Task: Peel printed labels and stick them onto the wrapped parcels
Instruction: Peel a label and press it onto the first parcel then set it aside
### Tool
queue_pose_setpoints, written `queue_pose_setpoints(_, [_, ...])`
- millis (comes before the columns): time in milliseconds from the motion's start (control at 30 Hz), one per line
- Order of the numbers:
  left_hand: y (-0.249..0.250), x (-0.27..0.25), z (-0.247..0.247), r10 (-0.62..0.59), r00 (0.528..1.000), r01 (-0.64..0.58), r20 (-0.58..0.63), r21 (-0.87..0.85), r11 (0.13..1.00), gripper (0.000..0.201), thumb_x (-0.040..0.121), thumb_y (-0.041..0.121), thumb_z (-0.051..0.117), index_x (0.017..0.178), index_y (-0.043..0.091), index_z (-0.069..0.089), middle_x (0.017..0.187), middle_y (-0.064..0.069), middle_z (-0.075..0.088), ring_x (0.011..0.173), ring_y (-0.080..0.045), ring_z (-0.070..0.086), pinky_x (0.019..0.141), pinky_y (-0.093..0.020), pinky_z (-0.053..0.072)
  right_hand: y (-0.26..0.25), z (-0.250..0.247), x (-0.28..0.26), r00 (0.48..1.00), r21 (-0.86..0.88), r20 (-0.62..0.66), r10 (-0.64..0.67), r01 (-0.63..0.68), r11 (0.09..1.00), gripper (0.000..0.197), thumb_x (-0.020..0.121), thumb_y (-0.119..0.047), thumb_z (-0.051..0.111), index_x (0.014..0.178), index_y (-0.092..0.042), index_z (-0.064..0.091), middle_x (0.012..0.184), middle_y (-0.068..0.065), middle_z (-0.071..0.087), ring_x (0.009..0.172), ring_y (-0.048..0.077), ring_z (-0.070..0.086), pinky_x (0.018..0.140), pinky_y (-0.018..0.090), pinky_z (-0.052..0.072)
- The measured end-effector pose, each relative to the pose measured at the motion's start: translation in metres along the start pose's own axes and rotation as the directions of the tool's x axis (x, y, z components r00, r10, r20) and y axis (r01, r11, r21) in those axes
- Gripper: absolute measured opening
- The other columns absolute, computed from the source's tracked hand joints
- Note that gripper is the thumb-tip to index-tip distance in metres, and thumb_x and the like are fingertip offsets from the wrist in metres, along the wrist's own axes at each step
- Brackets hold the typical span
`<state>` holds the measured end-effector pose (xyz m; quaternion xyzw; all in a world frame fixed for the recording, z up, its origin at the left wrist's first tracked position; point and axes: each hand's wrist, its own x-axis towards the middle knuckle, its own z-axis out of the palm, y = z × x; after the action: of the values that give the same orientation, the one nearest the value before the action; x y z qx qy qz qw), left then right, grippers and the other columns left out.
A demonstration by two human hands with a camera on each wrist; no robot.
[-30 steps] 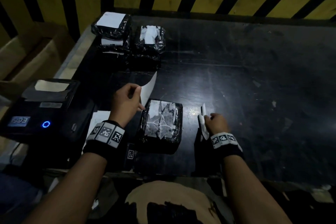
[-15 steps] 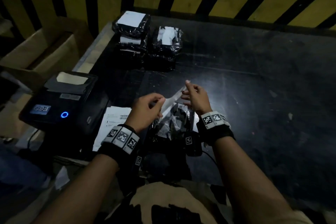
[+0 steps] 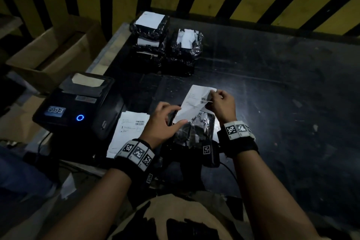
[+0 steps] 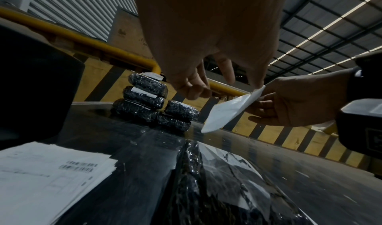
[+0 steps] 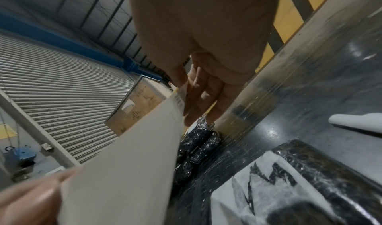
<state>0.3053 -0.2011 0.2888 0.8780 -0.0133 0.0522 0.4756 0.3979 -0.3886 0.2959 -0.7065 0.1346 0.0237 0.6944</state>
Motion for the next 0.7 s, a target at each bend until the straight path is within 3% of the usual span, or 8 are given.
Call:
queue_pose_setpoints(133, [-0.007, -0.005, -0.003, -0.075, 0.997, 0.076, 0.02, -0.053, 0.996, 0.058, 0.075, 0.045, 0.076, 0.126, 0.032, 0.052, 0.12, 0.007, 0.037, 0.077, -0.014, 0.052, 0.076, -0.025, 0.049, -0.004, -0.004, -0.004, 0.992, -0.058, -0.094, -0.088, 0.083, 0.995, 0.017, 0.094, -0.026, 0.055, 0.097, -0.011, 0.063, 0.097, 0.014, 0.071, 0.086, 0.028, 0.07, 0.076, 0.045, 0.06])
queue_pose_setpoints(233, [-0.009, -0.008, -0.009, -0.128, 0.987, 0.135, 0.093, -0.07, 0.988, 0.066, 0.079, 0.045, 0.072, 0.137, 0.032, 0.041, 0.125, 0.008, 0.038, 0.085, -0.018, 0.058, 0.077, -0.02, 0.048, -0.009, -0.009, -0.004, 0.992, -0.041, -0.101, -0.076, 0.073, 0.997, 0.015, 0.089, -0.033, 0.056, 0.09, -0.02, 0.063, 0.093, 0.011, 0.071, 0.086, 0.03, 0.07, 0.078, 0.052, 0.058])
queue_pose_setpoints(300, [-0.012, -0.007, -0.01, -0.195, 0.969, 0.21, 0.148, -0.087, 0.974, 0.064, 0.085, 0.045, 0.065, 0.141, 0.031, 0.037, 0.125, 0.01, 0.046, 0.089, -0.015, 0.058, 0.081, -0.021, 0.046, -0.011, -0.011, -0.008, 0.997, -0.03, -0.051, -0.061, 0.059, 0.998, 0.01, 0.094, -0.027, 0.056, 0.09, -0.02, 0.062, 0.092, 0.009, 0.07, 0.083, 0.027, 0.069, 0.08, 0.049, 0.058])
queue_pose_setpoints(433, [-0.017, -0.004, -0.003, -0.247, 0.95, 0.277, 0.189, -0.155, 0.948, 0.048, 0.09, 0.034, 0.062, 0.135, 0.023, 0.048, 0.113, 0.004, 0.062, 0.096, -0.019, 0.062, 0.094, -0.039, 0.051, -0.007, -0.013, -0.02, 0.999, -0.006, -0.014, -0.034, 0.034, 0.999, 0.011, 0.095, -0.022, 0.056, 0.09, -0.015, 0.063, 0.089, 0.011, 0.07, 0.076, 0.024, 0.066, 0.075, 0.045, 0.056])
queue_pose_setpoints(500, [-0.016, -0.005, 0.0, -0.241, 0.944, 0.276, 0.224, -0.145, 0.95, 0.035, 0.093, 0.024, 0.059, 0.127, 0.016, 0.056, 0.112, -0.001, 0.065, 0.094, -0.023, 0.062, 0.09, -0.036, 0.052, -0.001, -0.013, -0.026, 1.0, -0.019, -0.017, -0.024, 0.023, 1.0, 0.012, 0.093, -0.022, 0.057, 0.086, -0.015, 0.064, 0.084, 0.012, 0.068, 0.073, 0.027, 0.063, 0.07, 0.044, 0.053])
queue_pose_setpoints(600, [-0.015, -0.008, 0.0, -0.205, 0.948, 0.244, 0.242, -0.144, 0.959, 0.026, 0.092, 0.017, 0.06, 0.118, 0.013, 0.063, 0.11, -0.001, 0.069, 0.097, -0.013, 0.063, 0.089, -0.026, 0.05, 0.007, -0.014, -0.03, 1.0, -0.048, -0.028, -0.003, 0.002, 0.999, 0.011, 0.093, -0.02, 0.057, 0.085, -0.016, 0.064, 0.084, 0.011, 0.069, 0.075, 0.025, 0.064, 0.073, 0.044, 0.055])
queue_pose_setpoints(667, [-0.015, -0.011, 0.0, -0.207, 0.945, 0.248, 0.253, -0.141, 0.958, 0.025, 0.09, 0.012, 0.062, 0.115, 0.012, 0.063, 0.098, -0.004, 0.071, 0.091, -0.009, 0.064, 0.082, -0.016, 0.047, 0.012, -0.015, -0.032, 1.0, -0.057, -0.026, 0.012, -0.013, 0.998, 0.012, 0.093, -0.018, 0.057, 0.084, -0.017, 0.065, 0.084, 0.009, 0.07, 0.076, 0.023, 0.065, 0.075, 0.041, 0.056])
queue_pose_setpoints(700, [-0.016, -0.012, 0.0, -0.217, 0.941, 0.262, 0.26, -0.156, 0.952, 0.027, 0.089, 0.01, 0.064, 0.116, 0.012, 0.062, 0.09, -0.006, 0.071, 0.087, -0.01, 0.064, 0.081, -0.017, 0.048, 0.013, -0.014, -0.033, 1.0, -0.066, -0.019, 0.013, -0.015, 0.998, 0.013, 0.093, -0.017, 0.057, 0.084, -0.017, 0.065, 0.082, 0.007, 0.07, 0.074, 0.022, 0.065, 0.073, 0.039, 0.055])
